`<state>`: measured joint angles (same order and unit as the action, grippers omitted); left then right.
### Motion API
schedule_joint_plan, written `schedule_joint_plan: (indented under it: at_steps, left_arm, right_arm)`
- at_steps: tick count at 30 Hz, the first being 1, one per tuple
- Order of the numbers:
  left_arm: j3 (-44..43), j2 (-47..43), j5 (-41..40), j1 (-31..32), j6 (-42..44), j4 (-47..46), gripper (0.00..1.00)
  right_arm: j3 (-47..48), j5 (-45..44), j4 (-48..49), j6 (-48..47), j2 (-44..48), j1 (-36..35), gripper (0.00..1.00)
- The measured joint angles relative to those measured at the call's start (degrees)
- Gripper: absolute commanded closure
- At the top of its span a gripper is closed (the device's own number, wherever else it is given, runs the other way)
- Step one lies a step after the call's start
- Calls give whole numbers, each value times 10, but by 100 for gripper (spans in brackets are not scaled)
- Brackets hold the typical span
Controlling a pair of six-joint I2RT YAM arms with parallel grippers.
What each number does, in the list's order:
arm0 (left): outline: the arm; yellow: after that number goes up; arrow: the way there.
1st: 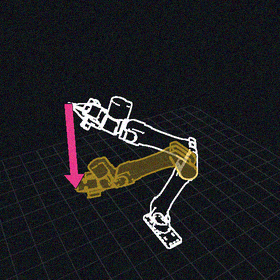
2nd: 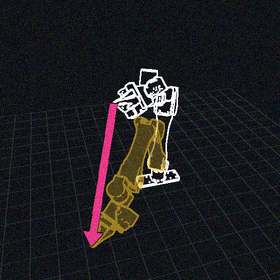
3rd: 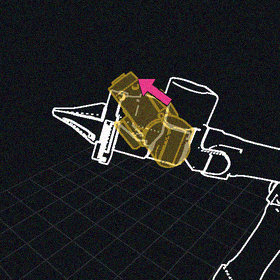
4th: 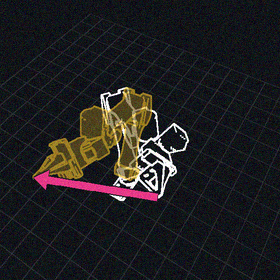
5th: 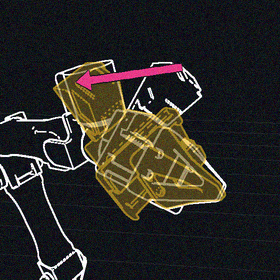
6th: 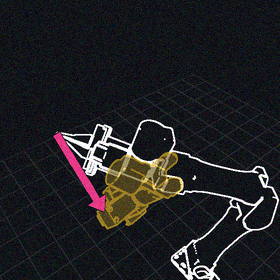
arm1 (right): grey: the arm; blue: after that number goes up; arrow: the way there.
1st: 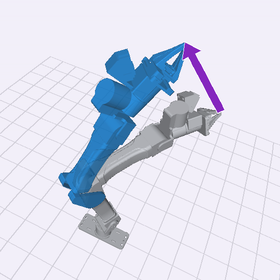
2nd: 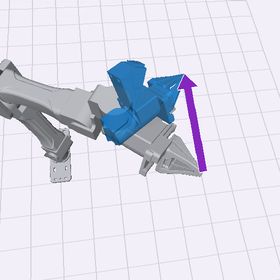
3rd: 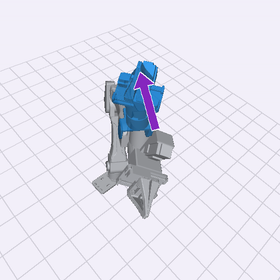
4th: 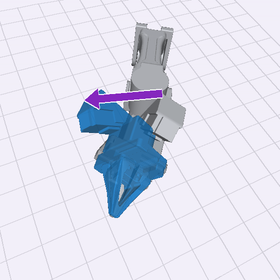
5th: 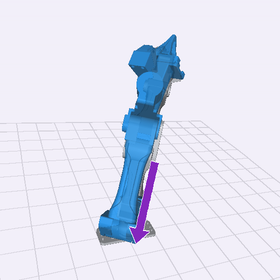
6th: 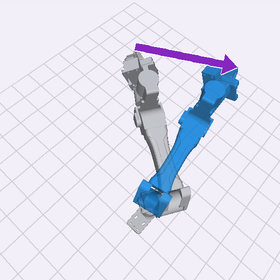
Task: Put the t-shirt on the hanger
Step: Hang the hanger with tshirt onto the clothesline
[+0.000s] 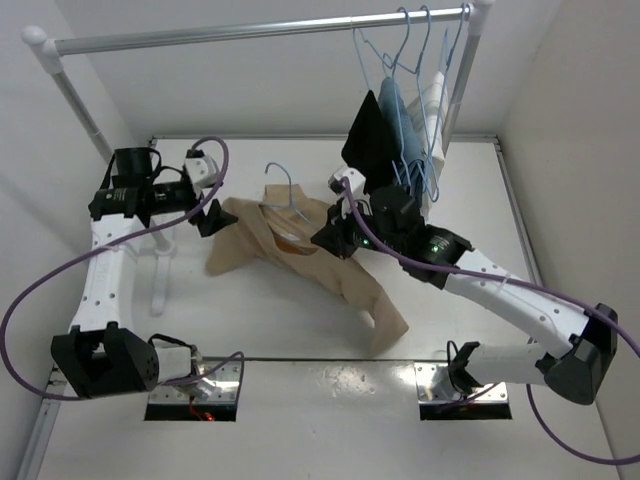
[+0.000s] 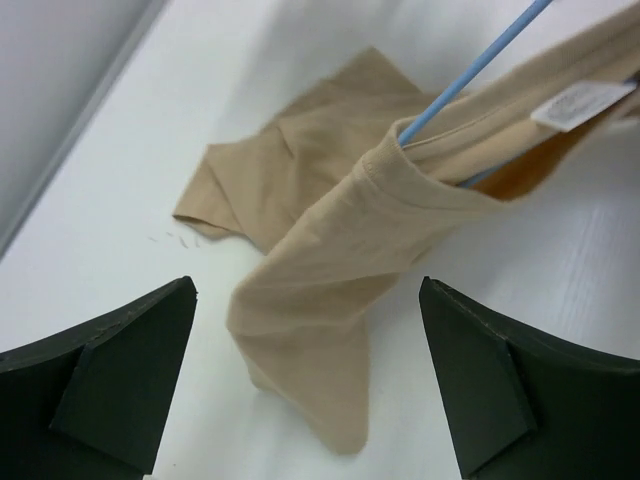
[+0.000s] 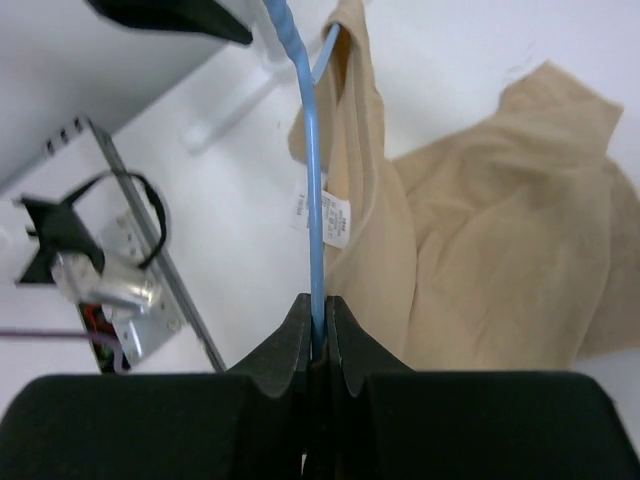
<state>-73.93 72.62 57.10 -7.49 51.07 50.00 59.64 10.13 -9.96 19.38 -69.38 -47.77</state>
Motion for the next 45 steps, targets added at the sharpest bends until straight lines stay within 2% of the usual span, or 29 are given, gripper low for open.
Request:
schedule_joint_plan:
  at_steps: [6, 13, 19, 25, 35, 40, 45]
  left_arm:
    - [-4, -19, 0, -9, -122, -85, 0]
    - [35, -24, -44, 9, -186, -120, 0]
    - [54, -29, -66, 24, -203, -125, 0]
    - [88, -37, -73, 40, -208, -126, 0]
    - [97, -37, -74, 42, -203, -128, 0]
    - [100, -38, -73, 42, -200, -129, 0]
    - [108, -38, -72, 42, -200, -128, 0]
  right_arm:
    - [101, -85, -25, 19, -36, -9, 100]
    - [202, -211, -43, 5, -43, -12, 100]
    - [252, -280, -35, -35, -42, -12, 100]
    - [253, -333, -20, -71, -22, -12, 100]
    - [253, -396, 48, -126, 3, -12, 100]
    - [253, -459, 110, -158, -13, -9, 100]
    - [271, -508, 152, -192, -68, -6, 100]
